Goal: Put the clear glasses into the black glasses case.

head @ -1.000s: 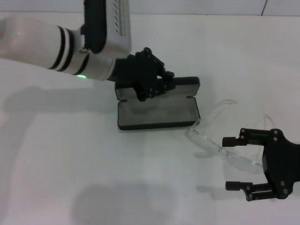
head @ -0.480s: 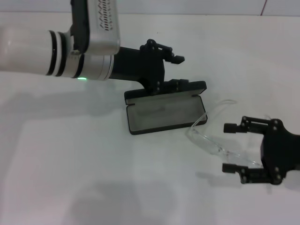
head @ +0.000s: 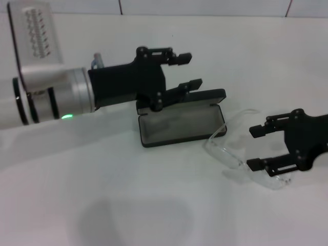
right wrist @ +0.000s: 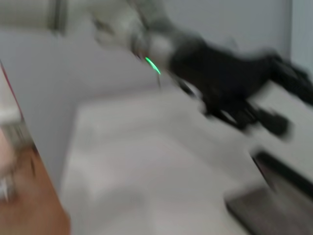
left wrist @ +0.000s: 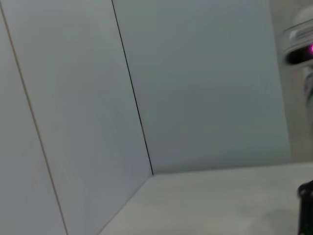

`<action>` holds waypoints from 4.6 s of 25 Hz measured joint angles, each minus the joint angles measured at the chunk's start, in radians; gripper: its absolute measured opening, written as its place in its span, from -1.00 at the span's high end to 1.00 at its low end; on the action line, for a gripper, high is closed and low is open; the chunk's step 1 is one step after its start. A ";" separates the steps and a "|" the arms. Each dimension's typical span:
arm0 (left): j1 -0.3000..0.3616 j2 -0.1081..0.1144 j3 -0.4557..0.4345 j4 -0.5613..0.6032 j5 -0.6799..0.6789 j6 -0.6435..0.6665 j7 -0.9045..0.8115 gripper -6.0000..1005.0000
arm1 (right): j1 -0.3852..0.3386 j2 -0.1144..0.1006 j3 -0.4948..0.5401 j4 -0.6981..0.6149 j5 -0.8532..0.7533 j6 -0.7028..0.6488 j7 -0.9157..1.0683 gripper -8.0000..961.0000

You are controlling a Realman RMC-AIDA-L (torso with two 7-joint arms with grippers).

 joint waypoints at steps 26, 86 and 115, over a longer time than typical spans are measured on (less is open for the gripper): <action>0.009 -0.001 -0.063 -0.054 -0.020 0.049 0.032 0.00 | 0.247 0.015 -0.465 -0.002 -0.405 0.193 0.418 0.18; -0.221 0.002 -0.179 -0.297 0.083 0.435 -0.174 0.00 | -0.052 0.002 0.049 0.282 0.377 -0.180 -0.938 0.70; -0.233 -0.014 -0.167 -0.401 -0.079 0.331 0.096 0.00 | 0.263 -0.005 0.068 0.823 0.385 -0.235 -0.799 0.65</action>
